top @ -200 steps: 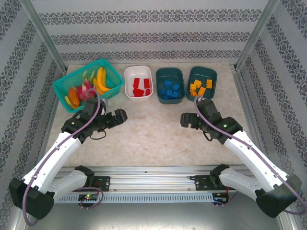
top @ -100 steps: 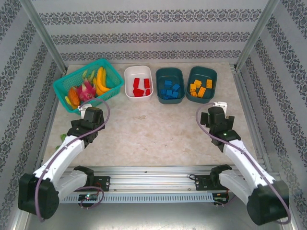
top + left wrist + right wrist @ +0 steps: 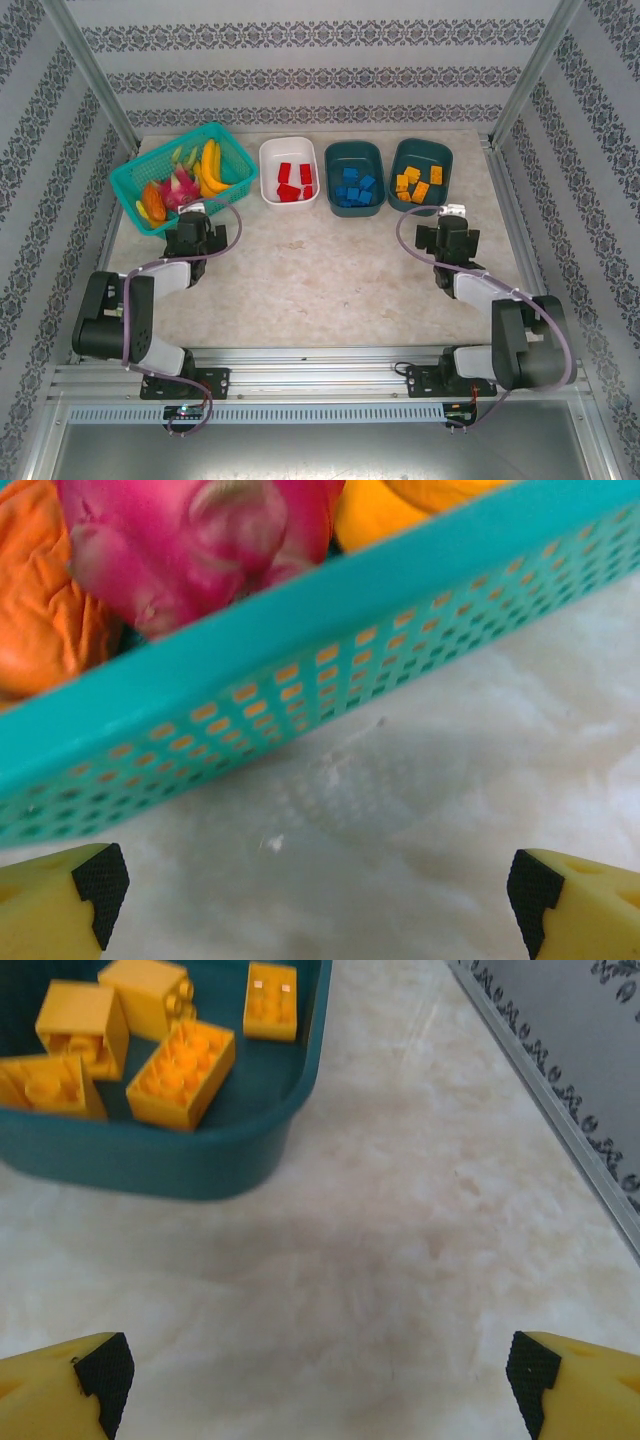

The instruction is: Sort the legos into containers by color

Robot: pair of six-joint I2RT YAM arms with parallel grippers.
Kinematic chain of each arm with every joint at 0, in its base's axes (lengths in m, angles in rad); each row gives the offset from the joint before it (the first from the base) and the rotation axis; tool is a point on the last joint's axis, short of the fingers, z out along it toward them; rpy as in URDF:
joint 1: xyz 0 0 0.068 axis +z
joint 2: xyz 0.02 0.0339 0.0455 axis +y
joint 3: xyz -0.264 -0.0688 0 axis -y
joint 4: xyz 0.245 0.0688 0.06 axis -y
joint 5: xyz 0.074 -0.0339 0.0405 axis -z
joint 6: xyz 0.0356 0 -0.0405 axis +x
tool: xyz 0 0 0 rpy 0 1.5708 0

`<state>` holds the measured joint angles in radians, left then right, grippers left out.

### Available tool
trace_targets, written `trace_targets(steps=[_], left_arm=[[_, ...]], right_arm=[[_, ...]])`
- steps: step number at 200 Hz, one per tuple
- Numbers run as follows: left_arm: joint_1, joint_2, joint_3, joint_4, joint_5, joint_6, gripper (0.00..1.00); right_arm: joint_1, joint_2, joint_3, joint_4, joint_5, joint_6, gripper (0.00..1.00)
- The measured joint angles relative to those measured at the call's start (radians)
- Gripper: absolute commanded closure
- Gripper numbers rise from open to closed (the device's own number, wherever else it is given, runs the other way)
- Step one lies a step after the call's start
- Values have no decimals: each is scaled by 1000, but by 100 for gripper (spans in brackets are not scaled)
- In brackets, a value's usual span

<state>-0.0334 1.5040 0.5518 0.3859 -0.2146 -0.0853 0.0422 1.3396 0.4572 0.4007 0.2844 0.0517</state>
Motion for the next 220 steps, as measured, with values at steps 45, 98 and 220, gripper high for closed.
trace_targets(steps=[45,98,220], left_arm=[[21,27,-77,222,69,11,0],[21,53,-180,397,77,11,0],[20,53,-175,438,77,26,0]], right_arm=[[-36,62,-5,175,-111,5,2],[-31,169,-76,422,-163,1,2],[-18,174,-81,472,-162,-4,2]])
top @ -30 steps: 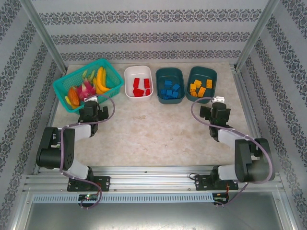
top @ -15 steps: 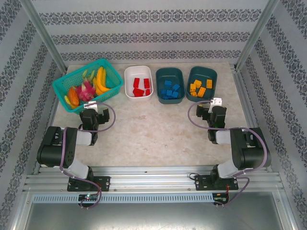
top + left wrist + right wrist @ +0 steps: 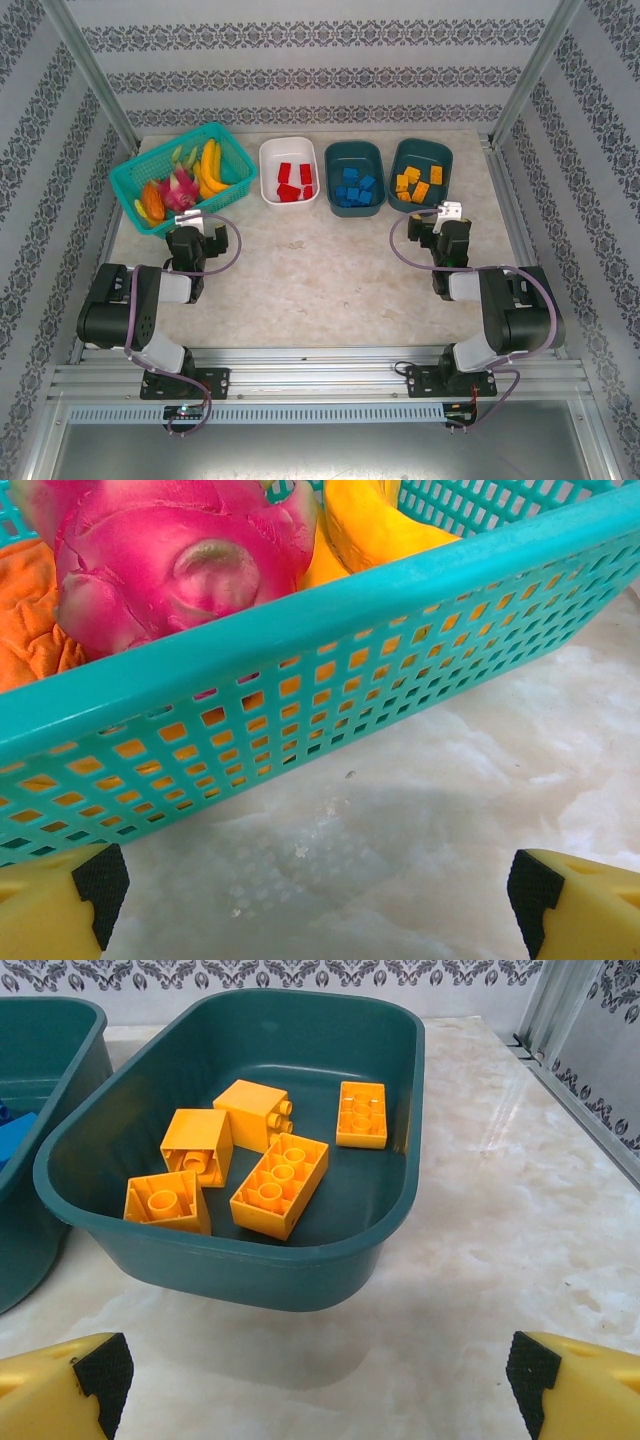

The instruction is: Sort the legos into containers by color

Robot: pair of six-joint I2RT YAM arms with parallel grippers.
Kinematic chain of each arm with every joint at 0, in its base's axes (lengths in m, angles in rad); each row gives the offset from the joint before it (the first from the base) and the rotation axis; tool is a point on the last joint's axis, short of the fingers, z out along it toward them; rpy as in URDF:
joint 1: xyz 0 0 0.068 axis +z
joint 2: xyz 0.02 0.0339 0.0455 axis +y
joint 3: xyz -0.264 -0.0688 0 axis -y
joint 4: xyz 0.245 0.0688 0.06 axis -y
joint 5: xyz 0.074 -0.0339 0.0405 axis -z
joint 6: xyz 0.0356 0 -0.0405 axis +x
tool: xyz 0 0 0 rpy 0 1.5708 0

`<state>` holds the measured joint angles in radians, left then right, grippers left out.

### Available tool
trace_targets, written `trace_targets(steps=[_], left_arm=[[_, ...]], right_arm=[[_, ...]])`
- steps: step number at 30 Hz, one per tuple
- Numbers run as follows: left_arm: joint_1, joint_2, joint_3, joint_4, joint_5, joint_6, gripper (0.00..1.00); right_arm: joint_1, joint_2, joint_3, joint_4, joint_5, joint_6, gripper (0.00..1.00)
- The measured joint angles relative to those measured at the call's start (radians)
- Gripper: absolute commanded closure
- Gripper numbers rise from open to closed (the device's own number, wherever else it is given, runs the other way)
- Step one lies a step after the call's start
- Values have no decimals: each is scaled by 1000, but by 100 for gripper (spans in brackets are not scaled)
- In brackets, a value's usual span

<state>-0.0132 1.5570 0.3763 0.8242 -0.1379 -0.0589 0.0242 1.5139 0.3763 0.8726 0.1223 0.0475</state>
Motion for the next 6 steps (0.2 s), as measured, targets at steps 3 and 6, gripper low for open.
trace_targets(steps=[3,6], left_arm=[[0,0,0,0,0,1,0],[0,0,0,0,0,2,0]], right_arm=[[0,0,0,0,-6,-3,2],[0,0,0,0,-13,-3,2]])
